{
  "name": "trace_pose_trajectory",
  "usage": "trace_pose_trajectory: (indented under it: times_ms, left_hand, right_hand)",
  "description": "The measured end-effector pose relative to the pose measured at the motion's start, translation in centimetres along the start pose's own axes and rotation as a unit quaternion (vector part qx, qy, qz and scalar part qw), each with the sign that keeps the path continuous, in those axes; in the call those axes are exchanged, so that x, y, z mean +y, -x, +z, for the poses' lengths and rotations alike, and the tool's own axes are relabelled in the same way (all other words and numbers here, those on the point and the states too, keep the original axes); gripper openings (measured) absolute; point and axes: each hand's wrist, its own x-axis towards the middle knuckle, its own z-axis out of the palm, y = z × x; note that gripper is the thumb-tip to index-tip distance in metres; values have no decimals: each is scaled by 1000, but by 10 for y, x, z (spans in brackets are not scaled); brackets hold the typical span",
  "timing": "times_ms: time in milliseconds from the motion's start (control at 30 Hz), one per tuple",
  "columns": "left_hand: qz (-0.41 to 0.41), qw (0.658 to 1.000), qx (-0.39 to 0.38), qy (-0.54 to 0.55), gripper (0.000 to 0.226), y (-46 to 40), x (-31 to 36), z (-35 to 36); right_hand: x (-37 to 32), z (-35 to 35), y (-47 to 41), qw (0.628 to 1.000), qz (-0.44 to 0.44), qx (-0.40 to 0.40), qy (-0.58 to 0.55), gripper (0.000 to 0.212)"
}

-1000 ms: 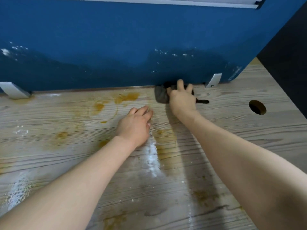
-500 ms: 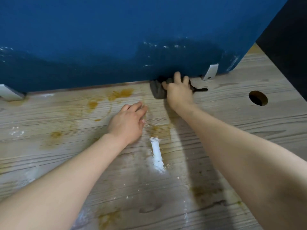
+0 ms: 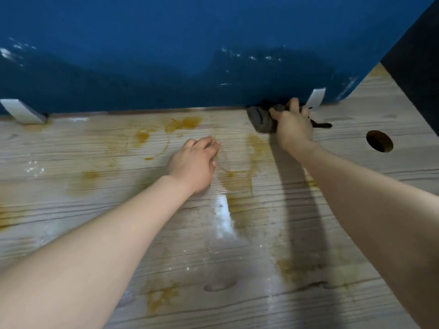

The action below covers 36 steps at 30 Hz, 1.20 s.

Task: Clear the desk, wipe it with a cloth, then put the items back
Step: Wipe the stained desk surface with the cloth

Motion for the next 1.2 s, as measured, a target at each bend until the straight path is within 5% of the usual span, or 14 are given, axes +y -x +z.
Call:
trace_pose_trajectory:
  times_ms: [267, 600, 833, 1033, 1200]
  left_hand:
    - [38, 998, 13, 44, 45, 17, -39, -13]
    - [-57, 997, 53, 31, 46, 59, -151, -24]
    - [-35, 999, 35, 12, 45, 69, -174, -19]
    - [-30, 999, 38, -2, 47, 68, -176, -24]
    - [-21, 998, 51, 3, 48, 67, -176, -21]
  right_hand:
    - [-49, 6, -1, 993, 105, -15, 55, 40]
    - [-207, 33, 28, 999, -16, -16, 23, 40]
    - [-178, 30, 26, 996, -91, -6, 3, 49]
    - [-121, 22, 18, 999, 29, 18, -16, 52]
    - [-197, 32, 29, 996, 74, 40, 17, 33]
